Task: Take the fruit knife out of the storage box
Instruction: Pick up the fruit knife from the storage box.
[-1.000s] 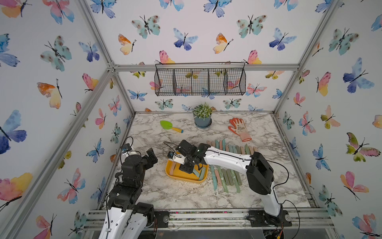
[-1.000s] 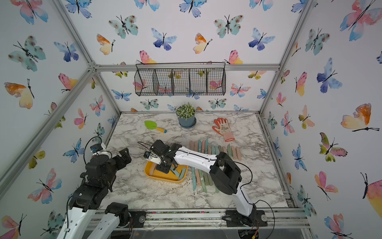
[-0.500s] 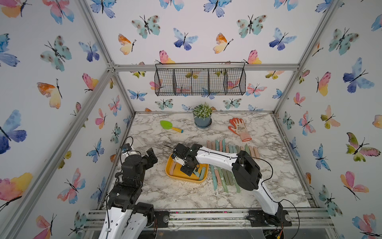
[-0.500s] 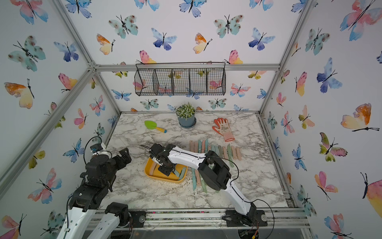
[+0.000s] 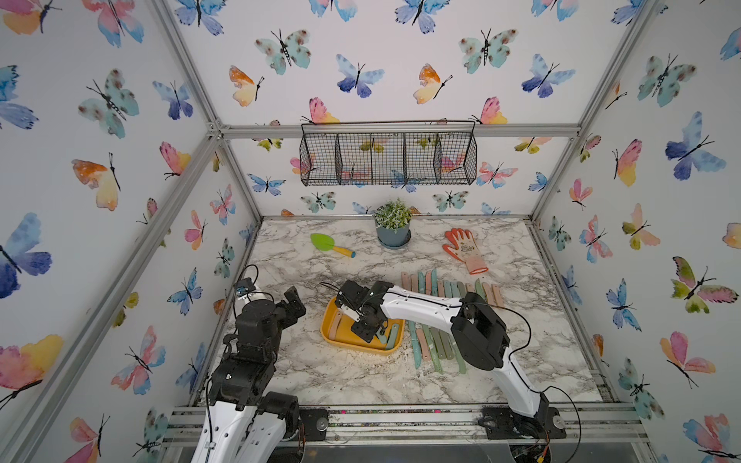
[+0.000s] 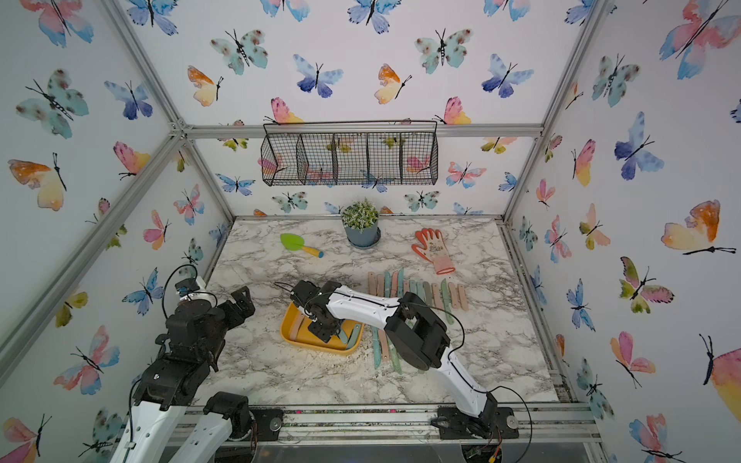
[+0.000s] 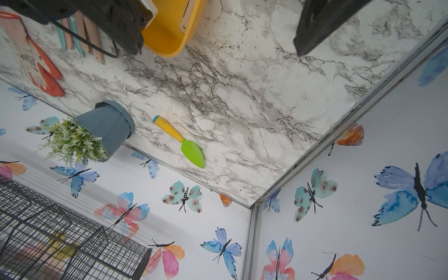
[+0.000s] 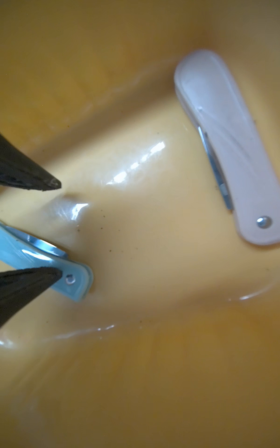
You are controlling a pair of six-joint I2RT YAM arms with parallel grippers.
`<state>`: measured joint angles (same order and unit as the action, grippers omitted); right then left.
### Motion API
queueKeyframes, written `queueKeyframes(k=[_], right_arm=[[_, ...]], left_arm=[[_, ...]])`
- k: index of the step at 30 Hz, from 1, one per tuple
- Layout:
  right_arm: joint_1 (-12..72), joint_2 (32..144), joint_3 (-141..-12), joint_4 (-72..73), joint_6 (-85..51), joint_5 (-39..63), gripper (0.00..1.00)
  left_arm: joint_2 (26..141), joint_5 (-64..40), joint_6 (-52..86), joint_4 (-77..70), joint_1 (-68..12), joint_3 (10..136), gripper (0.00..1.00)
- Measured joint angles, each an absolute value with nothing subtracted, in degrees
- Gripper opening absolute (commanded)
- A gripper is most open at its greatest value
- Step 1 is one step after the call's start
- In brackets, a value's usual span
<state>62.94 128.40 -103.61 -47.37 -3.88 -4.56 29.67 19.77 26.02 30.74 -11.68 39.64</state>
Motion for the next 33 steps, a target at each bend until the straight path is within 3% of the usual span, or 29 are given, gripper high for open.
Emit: queueKeyframes(k=[12,33], right_arm=[[59.77,125.27,-101.80,-47.20,-7.66,-6.24,0.57],[58.22,126.54,-100.73,-47.83,-9.96,1.21,0.56]], left_arm=[[29.67,19.77,26.02,30.74,-11.68,39.64,0.98],[29.67,19.79,26.02,30.74,-11.68,39.64,0.98]])
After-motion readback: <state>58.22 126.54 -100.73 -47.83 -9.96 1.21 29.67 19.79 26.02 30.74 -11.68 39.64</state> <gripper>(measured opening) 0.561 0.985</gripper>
